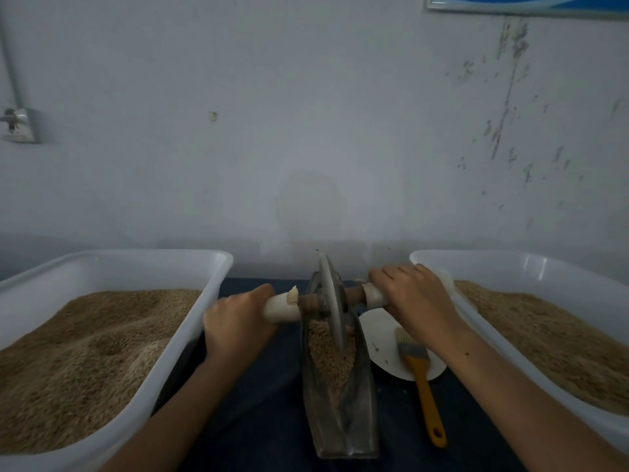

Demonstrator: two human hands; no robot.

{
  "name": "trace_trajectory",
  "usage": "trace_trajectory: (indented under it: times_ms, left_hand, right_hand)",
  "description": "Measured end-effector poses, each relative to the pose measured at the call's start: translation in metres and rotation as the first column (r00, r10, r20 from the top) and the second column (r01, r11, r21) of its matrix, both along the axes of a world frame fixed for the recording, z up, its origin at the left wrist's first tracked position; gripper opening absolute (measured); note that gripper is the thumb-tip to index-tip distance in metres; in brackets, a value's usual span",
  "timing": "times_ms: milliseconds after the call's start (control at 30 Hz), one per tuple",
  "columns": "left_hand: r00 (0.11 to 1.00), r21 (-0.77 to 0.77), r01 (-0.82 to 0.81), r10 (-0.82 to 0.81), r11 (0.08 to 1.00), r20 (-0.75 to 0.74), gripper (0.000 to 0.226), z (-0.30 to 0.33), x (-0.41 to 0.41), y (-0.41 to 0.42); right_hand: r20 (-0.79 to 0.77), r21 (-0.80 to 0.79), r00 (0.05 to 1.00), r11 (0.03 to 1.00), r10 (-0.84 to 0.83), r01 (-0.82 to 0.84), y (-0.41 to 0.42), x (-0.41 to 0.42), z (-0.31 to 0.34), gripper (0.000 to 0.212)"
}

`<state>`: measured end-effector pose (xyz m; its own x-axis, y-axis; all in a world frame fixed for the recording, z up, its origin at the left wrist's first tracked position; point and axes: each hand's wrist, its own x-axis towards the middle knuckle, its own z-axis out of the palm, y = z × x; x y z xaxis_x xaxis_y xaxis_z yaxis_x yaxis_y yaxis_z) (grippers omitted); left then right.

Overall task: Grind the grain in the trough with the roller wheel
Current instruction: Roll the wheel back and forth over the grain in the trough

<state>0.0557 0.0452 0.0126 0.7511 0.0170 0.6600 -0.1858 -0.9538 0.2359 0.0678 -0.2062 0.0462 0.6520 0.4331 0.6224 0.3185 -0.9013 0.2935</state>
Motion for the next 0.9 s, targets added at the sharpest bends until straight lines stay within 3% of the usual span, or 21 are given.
trace_trajectory:
  times_ms: [233, 400, 600, 900]
  left_hand:
    - [0.999, 0.042, 0.033, -0.034, 0.999, 0.018, 0.013, -0.004, 0.002, 0.003]
    - [0.995, 0.062, 0.095, -0.097, 0.994, 0.038, 0.019, -0.014, 0.007, 0.005]
    - [0.993, 0.145, 0.076, -0.062, 0.986, -0.100, 0.012, -0.012, 0.016, 0.005]
    - [0.969, 0.331, 0.095, -0.011, 0.939, -0.247, 0.029, 0.002, 0.024, -0.008]
  right_hand:
    - [-0.138, 0.073, 0.990, 0.997, 0.023, -0.013, 0.002, 0.008, -0.014, 0.029]
    - [-0.275, 0.034, 0.961, 0.999, -0.017, 0.028, 0.001, 0.013, -0.026, 0.021]
    - [-0.345, 0.040, 0.938, 0.998, -0.026, 0.042, -0.002, 0.014, -0.026, 0.012]
    - [-0.393, 0.096, 0.919, 0.995, 0.007, 0.033, -0.008, 0.015, -0.031, 0.010]
